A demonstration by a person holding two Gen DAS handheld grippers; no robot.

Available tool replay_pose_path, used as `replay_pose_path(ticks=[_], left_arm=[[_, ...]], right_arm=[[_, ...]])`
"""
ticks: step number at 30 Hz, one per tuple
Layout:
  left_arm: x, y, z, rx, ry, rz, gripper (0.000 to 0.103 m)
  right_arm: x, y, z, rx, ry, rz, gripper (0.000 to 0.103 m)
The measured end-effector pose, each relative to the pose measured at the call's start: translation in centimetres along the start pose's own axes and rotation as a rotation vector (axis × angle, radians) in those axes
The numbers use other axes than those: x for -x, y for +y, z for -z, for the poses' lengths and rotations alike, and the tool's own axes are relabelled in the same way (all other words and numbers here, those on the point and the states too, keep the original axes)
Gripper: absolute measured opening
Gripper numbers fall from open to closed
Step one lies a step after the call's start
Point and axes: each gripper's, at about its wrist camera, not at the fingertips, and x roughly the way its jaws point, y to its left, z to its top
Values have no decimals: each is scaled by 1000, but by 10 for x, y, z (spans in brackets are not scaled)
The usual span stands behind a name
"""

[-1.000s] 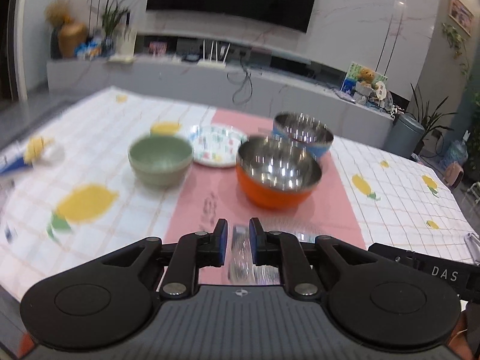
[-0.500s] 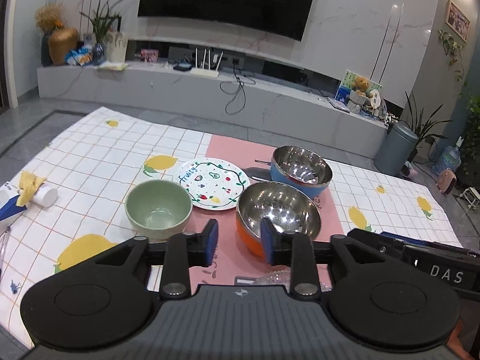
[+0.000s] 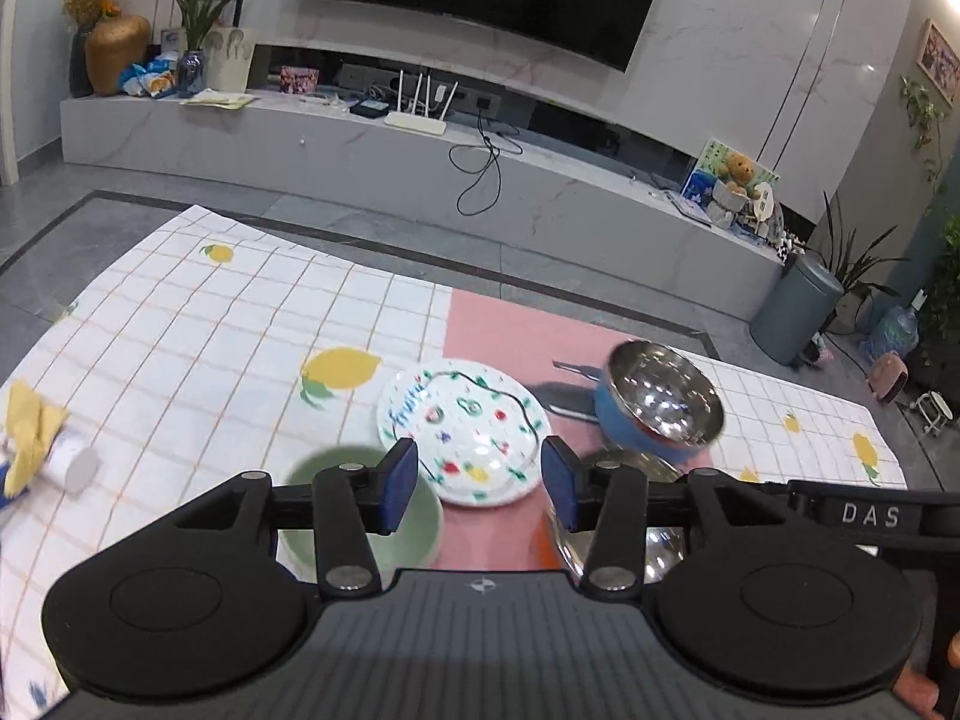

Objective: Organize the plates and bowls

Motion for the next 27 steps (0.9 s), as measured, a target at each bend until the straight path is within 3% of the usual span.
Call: replay_pose_path(ticks=[4,9,12,16,22,24,27], left_arm=[[-29,10,-24,-6,56,34,53],[-73,26,-44,8,155,42,53],[-100,37,-52,36,224,47,53],[-132,49,-53,39,313,4,40],[-161,61,-52,68,377,-5,35],[-168,65,-53,80,387,-28,33],[-178,70,-49,96,413,-44,26]], right_arm=[[-29,6,-29,32,29,8,60],[-76,7,-59,58,133,-16,53],[-104,3,-70,67,203,-1,42],[-132,-1,-79,73,277,37,36],[-165,-17,-86,17,376,108,36],[-172,-16,-86,31,385,129,31],[-176,-12,-88,42,395,141,32]])
